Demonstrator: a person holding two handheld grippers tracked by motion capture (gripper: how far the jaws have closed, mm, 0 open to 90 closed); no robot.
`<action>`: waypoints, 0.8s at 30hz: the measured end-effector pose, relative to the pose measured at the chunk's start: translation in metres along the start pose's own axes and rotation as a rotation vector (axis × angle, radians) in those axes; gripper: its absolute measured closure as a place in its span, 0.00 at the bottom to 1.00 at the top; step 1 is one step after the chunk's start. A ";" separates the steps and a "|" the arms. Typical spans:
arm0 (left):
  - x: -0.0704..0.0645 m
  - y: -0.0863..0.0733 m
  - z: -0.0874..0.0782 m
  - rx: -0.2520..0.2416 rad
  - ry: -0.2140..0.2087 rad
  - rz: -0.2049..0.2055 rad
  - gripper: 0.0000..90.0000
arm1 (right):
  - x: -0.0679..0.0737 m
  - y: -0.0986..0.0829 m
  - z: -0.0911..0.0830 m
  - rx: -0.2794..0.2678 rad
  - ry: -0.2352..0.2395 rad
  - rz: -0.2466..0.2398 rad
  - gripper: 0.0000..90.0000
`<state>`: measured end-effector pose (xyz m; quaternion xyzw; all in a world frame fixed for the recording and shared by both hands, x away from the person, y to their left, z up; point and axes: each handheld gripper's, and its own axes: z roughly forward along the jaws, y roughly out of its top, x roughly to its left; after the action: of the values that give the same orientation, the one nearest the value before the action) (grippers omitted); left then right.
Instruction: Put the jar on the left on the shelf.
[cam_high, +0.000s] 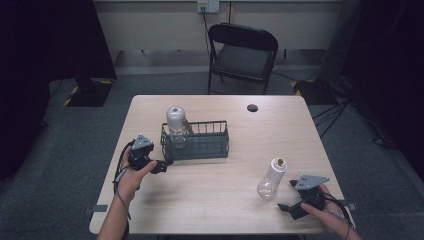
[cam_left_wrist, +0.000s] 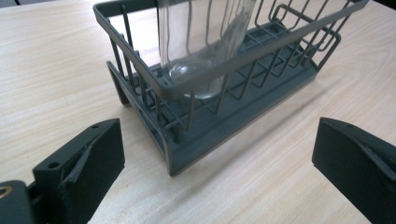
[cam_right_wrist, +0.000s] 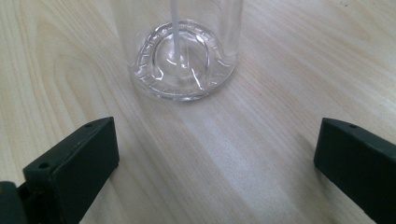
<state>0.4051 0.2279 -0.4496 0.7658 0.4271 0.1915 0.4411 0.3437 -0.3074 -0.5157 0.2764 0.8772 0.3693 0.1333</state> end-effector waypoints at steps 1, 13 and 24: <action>0.000 -0.001 0.000 0.000 -0.001 -0.002 0.02 | 0.000 0.000 0.000 0.000 0.000 0.000 0.00; 0.002 -0.013 0.002 0.008 -0.001 -0.003 0.02 | 0.000 0.000 0.000 0.000 0.000 0.000 0.00; 0.003 -0.021 0.002 0.012 -0.001 -0.010 0.02 | 0.000 0.000 0.000 0.000 0.000 0.000 0.00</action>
<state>0.3980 0.2347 -0.4692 0.7663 0.4317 0.1864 0.4378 0.3437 -0.3074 -0.5157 0.2764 0.8771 0.3694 0.1334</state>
